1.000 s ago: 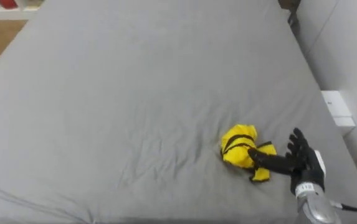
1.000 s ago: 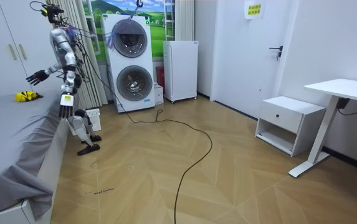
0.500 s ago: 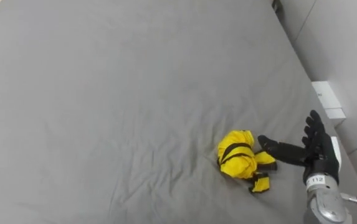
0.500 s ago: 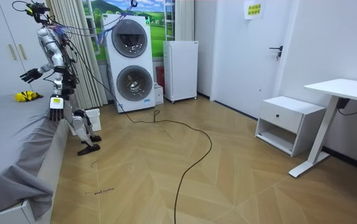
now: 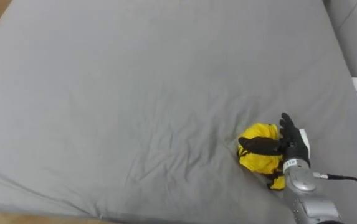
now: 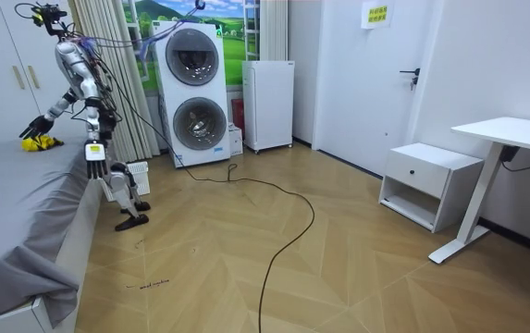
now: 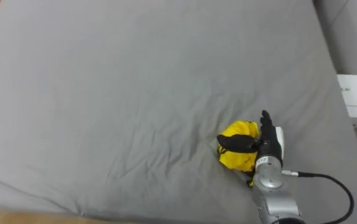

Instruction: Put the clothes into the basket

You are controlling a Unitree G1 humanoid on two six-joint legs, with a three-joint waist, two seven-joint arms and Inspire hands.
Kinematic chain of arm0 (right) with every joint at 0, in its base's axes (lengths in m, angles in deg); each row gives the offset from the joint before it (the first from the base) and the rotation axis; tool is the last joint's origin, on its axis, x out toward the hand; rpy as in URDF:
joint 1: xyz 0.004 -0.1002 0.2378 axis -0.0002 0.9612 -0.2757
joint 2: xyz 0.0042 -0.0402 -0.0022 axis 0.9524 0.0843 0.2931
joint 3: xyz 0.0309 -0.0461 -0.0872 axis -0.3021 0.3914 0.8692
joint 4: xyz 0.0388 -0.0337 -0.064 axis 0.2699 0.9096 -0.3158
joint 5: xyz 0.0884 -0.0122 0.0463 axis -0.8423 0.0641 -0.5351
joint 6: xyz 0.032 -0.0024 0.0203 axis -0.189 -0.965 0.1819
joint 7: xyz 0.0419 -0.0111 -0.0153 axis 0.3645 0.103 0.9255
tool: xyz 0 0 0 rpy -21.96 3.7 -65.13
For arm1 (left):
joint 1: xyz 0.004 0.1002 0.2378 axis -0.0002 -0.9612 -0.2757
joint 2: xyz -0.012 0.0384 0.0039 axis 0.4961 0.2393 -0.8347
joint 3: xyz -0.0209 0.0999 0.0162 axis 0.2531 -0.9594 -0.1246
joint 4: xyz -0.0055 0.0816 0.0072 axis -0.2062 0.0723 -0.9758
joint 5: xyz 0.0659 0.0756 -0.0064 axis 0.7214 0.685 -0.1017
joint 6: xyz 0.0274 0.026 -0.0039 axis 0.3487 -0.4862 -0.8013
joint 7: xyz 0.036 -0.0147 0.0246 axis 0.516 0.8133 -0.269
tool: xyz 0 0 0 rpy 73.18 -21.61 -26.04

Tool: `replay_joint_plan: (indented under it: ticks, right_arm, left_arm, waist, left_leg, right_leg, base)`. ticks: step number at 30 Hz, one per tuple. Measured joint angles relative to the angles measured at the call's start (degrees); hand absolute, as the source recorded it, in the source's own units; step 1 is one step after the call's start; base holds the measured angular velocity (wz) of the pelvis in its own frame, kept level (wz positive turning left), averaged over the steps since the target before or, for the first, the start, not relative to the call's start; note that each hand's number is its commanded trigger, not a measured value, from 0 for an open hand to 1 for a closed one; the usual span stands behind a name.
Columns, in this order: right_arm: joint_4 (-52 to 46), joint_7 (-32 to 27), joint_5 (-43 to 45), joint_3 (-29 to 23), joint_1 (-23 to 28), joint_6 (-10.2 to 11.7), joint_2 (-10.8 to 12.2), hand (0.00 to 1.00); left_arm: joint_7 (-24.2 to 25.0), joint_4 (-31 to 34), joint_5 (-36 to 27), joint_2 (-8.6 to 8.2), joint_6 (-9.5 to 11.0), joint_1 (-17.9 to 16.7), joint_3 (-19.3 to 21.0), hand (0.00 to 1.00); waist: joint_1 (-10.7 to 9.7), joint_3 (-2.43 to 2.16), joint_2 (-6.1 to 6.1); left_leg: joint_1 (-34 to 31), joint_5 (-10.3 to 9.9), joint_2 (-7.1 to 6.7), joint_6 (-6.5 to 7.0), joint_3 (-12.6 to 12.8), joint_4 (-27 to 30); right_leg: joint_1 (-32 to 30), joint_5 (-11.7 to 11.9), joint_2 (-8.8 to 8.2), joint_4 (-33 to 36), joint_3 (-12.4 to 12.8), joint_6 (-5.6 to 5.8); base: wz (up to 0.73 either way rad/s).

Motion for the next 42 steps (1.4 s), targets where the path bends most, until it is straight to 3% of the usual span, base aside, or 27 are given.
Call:
replay_joint_plan:
  ticks: [4,5,6,7,14,24,36,42]
  right_arm:
    - [5.3,0.1,-0.1,0.5,-3.2,0.0,-1.3,0.00]
    - [7.1,0.0,-0.1,0.5,-4.0,0.0,-1.9,0.22]
    - [7.9,0.0,-0.2,0.5,-4.3,0.0,-2.0,0.51]
    - [8.8,-0.1,-0.3,0.6,-4.7,-0.1,-2.1,1.00]
    - [13.3,-0.6,-0.4,2.6,-5.2,-0.1,-3.9,1.00]
    - [22.5,0.8,-0.5,2.8,-5.4,-0.2,-3.8,1.00]
    - [22.7,1.3,-0.7,1.3,-5.1,-1.4,-4.1,1.00]
    - [15.0,1.9,-2.3,-2.1,-0.4,-2.8,-4.4,1.00]
  left_arm:
    - [-0.1,-0.6,0.3,0.08,-0.8,1.1,0.0,0.00]
    - [-0.1,-0.6,0.3,0.18,-0.9,1.4,-0.1,0.00]
    - [-0.1,-0.6,0.3,0.25,-1.0,1.4,-0.2,0.00]
    - [-0.3,-0.6,0.3,0.51,-1.1,1.7,-0.5,0.00]
    - [-1.5,-0.6,0.2,1.57,-1.3,1.9,-2.9,0.00]
    - [-5.1,-0.6,-0.3,1.64,-1.0,1.8,-3.5,0.00]
    - [-4.6,-0.8,-0.3,1.88,-2.1,4.9,-3.5,0.00]
    - [-4.6,-0.5,-0.2,2.32,-2.1,5.3,-1.8,0.00]
  waist:
    - [0.8,0.17,0.27]
    - [0.8,0.22,0.33]
    - [0.9,0.22,0.33]
    - [0.9,0.22,0.33]
    - [1.6,0.24,0.32]
    - [2.7,0.24,-0.25]
    - [1.8,0.15,-0.34]
    - [-0.4,-0.03,-1.14]
  left_leg:
    - [-2.0,0.1,-0.47,0.01,-1.4,1.1]
    - [-2.6,0.1,-0.48,0.01,-1.4,1.6]
    - [-2.8,0.1,-0.48,0.01,-1.4,1.7]
    - [-3.5,0.1,-0.46,0.01,-1.4,2.0]
    - [-4.2,0.2,-0.55,0.05,-1.8,2.4]
    - [-4.3,0.2,-0.61,0.05,-2.1,2.4]
    - [-1.4,0.5,-0.60,0.16,-0.9,0.8]
    - [1.7,0.6,-0.50,0.24,1.2,-0.3]
  right_leg:
    - [-0.6,0.0,-0.26,0.0,-2.3,0.00]
    - [-0.7,0.0,-0.29,0.0,-2.6,0.00]
    - [-0.8,0.0,-0.32,0.0,-2.9,0.00]
    - [-1.2,0.0,-0.34,0.0,-3.3,0.00]
    - [-1.5,0.0,-0.38,0.0,-3.9,0.00]
    - [-1.4,0.0,-0.39,0.0,-4.5,0.00]
    - [0.5,0.0,-0.54,-0.2,-3.6,0.01]
    - [2.4,0.1,-0.38,-0.5,-0.6,0.12]
  base:
    - [0.27]
    - [0.27]
    - [0.22]
    - [0.15]
    - [0.03]
    - [0.04]
    - [-0.04]
    - [-0.16]
